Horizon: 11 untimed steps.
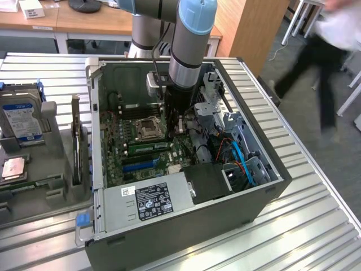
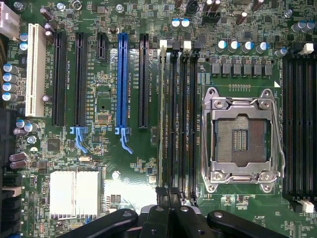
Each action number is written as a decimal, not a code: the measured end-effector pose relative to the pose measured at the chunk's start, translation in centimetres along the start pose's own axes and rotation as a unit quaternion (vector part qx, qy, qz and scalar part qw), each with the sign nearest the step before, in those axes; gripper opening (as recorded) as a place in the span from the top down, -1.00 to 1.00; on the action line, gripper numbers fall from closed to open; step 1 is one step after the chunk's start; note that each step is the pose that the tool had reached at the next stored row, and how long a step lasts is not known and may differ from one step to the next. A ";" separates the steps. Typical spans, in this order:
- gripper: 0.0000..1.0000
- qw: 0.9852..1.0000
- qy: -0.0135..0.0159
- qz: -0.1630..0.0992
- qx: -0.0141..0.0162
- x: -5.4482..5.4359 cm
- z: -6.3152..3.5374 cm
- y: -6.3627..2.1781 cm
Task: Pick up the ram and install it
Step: 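Press down the ram until it locks into place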
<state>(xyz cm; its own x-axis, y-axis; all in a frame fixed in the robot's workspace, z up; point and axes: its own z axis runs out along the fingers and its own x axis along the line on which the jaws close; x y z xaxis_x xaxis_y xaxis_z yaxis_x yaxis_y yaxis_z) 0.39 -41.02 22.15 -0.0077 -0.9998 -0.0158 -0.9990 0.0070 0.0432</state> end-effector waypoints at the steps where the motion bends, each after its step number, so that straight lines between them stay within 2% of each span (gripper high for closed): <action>1: 0.80 1.000 0.000 0.000 0.000 0.0 0.00 0.00; 11: 0.80 1.000 0.000 0.000 0.000 0.0 0.00 0.00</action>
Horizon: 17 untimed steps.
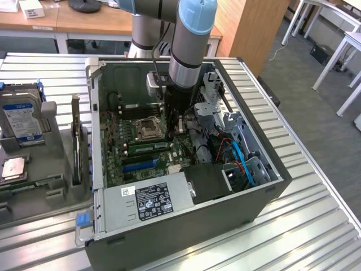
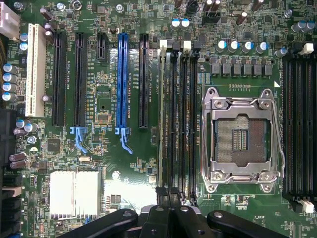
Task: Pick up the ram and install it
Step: 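Press down the ram until it locks into place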
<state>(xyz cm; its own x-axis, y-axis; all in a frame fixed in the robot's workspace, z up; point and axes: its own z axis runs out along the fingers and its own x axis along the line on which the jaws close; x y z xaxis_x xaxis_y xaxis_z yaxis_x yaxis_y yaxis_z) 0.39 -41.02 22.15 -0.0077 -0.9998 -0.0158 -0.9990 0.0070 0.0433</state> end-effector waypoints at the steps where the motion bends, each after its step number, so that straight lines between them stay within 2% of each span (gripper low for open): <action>1: 0.80 1.000 0.000 0.000 0.000 0.0 0.00 0.00; 17: 0.80 1.000 0.000 0.000 0.000 0.0 0.00 0.00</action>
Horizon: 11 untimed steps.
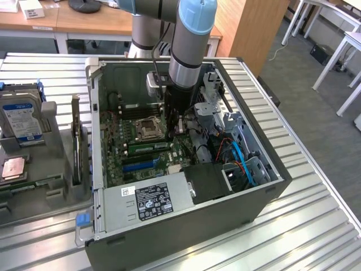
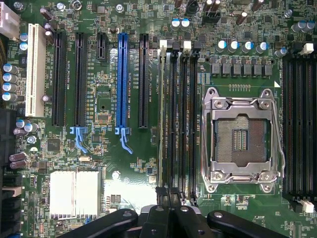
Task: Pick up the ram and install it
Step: 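Press down the ram until it locks into place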
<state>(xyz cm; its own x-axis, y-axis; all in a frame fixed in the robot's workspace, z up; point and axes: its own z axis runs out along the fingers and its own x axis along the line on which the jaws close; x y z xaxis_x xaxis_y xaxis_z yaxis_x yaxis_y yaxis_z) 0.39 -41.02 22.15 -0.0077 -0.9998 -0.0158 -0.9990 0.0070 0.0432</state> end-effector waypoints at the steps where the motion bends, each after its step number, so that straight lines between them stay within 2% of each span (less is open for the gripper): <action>1: 0.80 1.000 0.000 0.000 0.000 0.0 0.00 0.00; 11: 0.80 1.000 0.000 0.000 0.000 0.0 0.00 0.00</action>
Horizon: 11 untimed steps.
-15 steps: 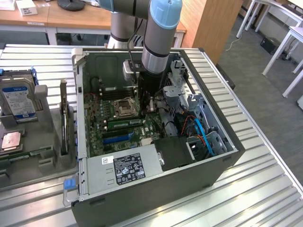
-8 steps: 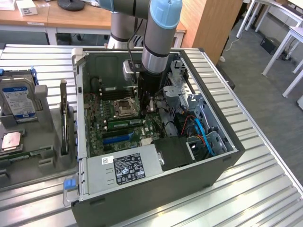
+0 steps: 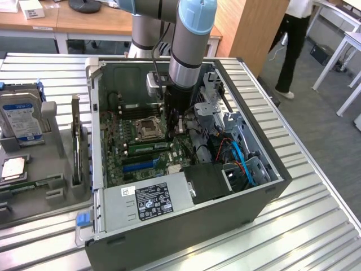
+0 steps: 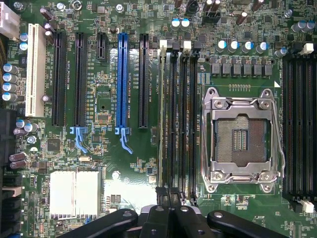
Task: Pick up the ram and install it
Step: 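Press down the ram until it locks into place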
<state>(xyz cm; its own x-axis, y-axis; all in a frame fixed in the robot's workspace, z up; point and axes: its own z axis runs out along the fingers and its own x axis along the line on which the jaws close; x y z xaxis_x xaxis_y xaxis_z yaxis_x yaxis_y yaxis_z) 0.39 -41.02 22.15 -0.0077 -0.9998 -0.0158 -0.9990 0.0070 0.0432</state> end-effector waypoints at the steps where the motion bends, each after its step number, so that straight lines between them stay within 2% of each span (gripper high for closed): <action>1: 0.80 1.000 0.000 0.000 0.000 0.0 0.00 0.00; 11: 0.80 1.000 0.000 0.000 0.000 0.0 0.00 0.00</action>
<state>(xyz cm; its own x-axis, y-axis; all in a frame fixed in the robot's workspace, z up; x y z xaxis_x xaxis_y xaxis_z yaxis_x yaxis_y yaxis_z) 0.39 -41.02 22.15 -0.0077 -0.9998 -0.0158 -0.9990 0.0070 0.0432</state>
